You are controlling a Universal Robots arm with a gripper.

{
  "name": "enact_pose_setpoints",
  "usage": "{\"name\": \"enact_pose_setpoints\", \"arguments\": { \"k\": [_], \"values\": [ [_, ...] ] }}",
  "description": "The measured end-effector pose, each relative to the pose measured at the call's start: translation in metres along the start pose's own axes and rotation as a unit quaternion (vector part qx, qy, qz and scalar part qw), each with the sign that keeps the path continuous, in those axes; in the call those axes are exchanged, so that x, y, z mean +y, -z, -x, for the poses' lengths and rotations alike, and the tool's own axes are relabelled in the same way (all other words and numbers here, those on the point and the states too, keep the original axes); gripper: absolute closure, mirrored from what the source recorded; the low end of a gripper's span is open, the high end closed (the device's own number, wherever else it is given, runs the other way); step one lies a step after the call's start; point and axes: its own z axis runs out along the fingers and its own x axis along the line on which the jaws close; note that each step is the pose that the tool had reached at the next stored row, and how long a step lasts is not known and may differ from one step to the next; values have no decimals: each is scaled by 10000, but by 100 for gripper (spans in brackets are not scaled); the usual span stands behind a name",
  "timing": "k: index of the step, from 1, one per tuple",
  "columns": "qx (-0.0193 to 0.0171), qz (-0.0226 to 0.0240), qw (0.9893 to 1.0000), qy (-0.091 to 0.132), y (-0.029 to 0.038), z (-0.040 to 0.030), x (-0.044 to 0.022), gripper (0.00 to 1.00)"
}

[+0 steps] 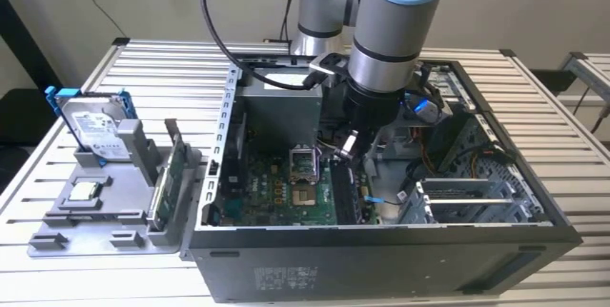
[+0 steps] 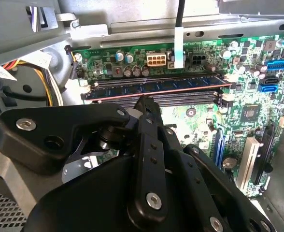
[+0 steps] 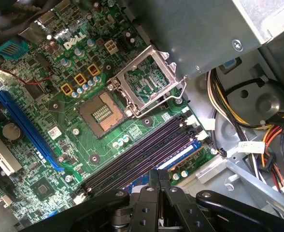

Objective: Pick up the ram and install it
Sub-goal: 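Press down the ram until it locks into place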

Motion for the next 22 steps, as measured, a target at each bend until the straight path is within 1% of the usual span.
{"name": "enact_pose_setpoints", "arguments": {
  "k": [7, 9, 11, 13, 15, 18, 22],
  "values": [
    [0, 0, 10000, 19, 0, 0, 0, 89],
    [0, 2, 9999, 133, 0, 0, 0, 89],
    [-1, 6, 9996, 285, 0, 0, 0, 89],
    [-1, 9, 9990, 454, -4, -1, 0, 89],
    [-1, 12, 9981, 623, -5, -1, 0, 89],
    [-4, 17, 9967, 809, -11, -3, -2, 89],
    [-3, 19, 9956, 940, -18, -18, -13, 89]
  ]
}}
